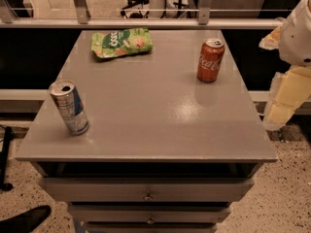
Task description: Pick coke can
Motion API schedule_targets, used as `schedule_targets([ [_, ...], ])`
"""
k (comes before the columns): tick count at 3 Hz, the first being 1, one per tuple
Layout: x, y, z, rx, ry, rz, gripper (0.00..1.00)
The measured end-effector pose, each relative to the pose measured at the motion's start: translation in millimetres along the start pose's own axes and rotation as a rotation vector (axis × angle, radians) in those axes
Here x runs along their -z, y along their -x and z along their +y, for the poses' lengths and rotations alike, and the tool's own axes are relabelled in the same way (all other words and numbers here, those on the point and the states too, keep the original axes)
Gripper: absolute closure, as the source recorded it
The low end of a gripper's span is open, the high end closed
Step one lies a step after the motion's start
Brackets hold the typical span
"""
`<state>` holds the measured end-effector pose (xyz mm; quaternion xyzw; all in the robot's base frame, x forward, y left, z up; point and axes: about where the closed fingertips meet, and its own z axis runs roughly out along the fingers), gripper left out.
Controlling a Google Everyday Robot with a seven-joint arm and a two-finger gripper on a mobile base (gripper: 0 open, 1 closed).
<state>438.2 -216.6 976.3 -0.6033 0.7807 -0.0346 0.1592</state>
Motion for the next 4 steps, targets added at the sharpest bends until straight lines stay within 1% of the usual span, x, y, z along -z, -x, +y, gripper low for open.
schedule_targets([
  [1,-2,-1,-3,-0.001,-0.003,-0.009,0.00],
  [2,-19,-12,-23,-0.007,-0.017,-0.070,0.00],
  [3,-57,-23,-76,-0.033,-0.062,-0.201,0.00],
  [4,-90,-19,-119,-0.063,-0.092,-0.313,0.00],
])
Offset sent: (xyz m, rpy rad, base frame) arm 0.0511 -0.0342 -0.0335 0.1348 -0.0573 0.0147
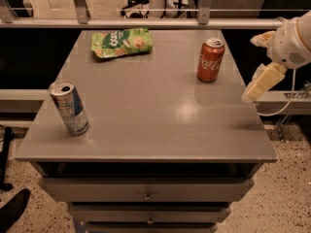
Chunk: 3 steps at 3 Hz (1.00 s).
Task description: Pick coke can
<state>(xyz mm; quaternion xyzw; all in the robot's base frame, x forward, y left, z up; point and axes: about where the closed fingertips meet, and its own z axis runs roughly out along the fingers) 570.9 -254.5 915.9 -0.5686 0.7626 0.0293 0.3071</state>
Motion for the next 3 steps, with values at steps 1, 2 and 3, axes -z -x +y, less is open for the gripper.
schedule_targets([
  [1,-38,11,-28,-0.035,-0.011,-0.124,0.00],
  [2,-77,30,-54,-0.128,0.010,-0.294,0.00],
  [3,-96,45,-68,-0.209,0.035,-0.404,0.00],
])
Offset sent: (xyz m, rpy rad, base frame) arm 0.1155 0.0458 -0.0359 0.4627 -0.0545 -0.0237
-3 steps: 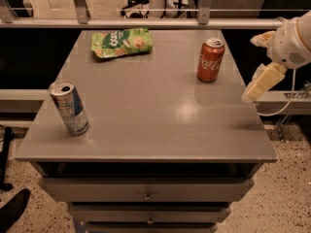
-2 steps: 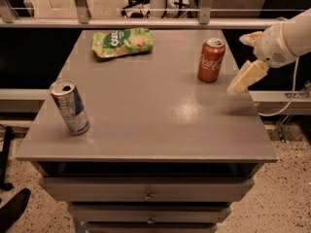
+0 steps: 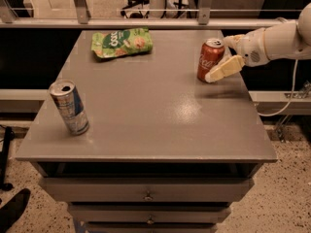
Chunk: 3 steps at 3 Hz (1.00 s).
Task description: Pick coke can
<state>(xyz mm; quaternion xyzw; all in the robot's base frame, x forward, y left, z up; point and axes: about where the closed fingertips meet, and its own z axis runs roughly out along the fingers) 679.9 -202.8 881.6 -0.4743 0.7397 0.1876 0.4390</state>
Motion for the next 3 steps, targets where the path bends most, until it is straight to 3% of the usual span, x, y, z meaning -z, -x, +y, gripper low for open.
schedule_targets([
  [1,-6.5,5.6,-5.5,-0.076,0.030,-0.065,0.00],
  [2,-13.1,5.1,-3.4,-0.158,0.074,-0.128,0.15],
  [3,-10.3,6.1,-5.8,-0.199,0.082,-0.178,0.38],
])
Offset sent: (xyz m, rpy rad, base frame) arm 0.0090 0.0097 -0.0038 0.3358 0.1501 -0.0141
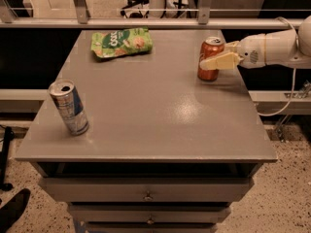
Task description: Pick coke can
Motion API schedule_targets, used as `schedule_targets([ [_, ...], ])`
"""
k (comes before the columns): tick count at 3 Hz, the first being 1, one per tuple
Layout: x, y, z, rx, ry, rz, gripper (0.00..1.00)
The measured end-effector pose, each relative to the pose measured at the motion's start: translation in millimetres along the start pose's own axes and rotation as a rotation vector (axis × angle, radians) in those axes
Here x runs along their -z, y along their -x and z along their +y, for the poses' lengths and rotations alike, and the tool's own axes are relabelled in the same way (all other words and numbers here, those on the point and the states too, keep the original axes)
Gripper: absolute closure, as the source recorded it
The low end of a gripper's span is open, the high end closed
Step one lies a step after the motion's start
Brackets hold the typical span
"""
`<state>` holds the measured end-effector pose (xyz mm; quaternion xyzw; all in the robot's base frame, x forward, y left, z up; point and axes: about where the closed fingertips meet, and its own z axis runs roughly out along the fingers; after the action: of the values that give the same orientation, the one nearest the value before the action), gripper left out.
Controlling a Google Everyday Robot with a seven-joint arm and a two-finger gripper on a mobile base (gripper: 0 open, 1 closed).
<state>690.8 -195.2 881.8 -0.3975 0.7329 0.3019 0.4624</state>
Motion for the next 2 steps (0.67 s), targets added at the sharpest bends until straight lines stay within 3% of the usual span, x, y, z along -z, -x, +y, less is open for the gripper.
schedule_targets([
  [1,7,11,-1,0.000,-0.001,-0.049,0.61],
  [2,20,40,3,0.034,-0.005,-0.128,0.84],
])
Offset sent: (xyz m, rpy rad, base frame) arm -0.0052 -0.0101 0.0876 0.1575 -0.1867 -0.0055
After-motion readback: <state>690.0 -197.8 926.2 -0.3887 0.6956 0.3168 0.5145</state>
